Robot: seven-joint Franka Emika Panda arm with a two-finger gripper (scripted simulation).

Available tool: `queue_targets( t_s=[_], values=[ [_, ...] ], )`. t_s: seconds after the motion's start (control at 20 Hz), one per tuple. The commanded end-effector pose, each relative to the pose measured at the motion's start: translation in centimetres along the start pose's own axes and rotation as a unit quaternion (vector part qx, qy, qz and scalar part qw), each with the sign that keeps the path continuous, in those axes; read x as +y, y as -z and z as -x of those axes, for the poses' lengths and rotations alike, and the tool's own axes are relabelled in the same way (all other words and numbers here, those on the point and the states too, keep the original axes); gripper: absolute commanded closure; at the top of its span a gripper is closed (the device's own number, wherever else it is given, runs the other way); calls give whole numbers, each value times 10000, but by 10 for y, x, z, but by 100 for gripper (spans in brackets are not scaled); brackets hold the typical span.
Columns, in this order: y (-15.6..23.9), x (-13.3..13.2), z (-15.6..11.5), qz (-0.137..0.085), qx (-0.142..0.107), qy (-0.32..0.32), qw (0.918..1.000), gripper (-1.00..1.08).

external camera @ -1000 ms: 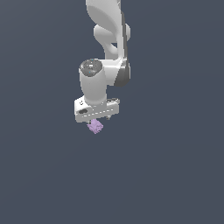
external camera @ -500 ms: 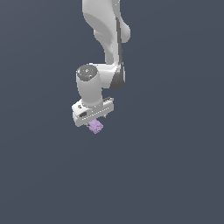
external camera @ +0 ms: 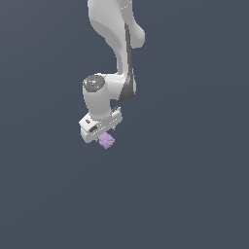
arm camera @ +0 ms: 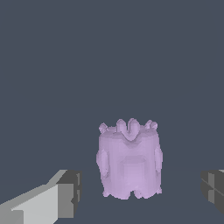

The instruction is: Pick up the object and move it to a goal position.

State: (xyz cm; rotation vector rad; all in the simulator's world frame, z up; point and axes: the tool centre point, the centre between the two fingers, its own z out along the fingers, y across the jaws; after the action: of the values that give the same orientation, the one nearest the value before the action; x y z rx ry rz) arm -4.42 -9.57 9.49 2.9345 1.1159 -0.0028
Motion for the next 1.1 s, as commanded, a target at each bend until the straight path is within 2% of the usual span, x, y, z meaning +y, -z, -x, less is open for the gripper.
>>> queue_targets(
  t_s=[0.0, 0.55, 1.05],
  values=[
    [-3, 0, 2, -2, 6, 149, 9999, -92],
    [-8, 0, 5, -6, 10, 283, 9996, -92],
    [-49, -1, 5, -7, 12, 304, 9995, -92]
  ],
)
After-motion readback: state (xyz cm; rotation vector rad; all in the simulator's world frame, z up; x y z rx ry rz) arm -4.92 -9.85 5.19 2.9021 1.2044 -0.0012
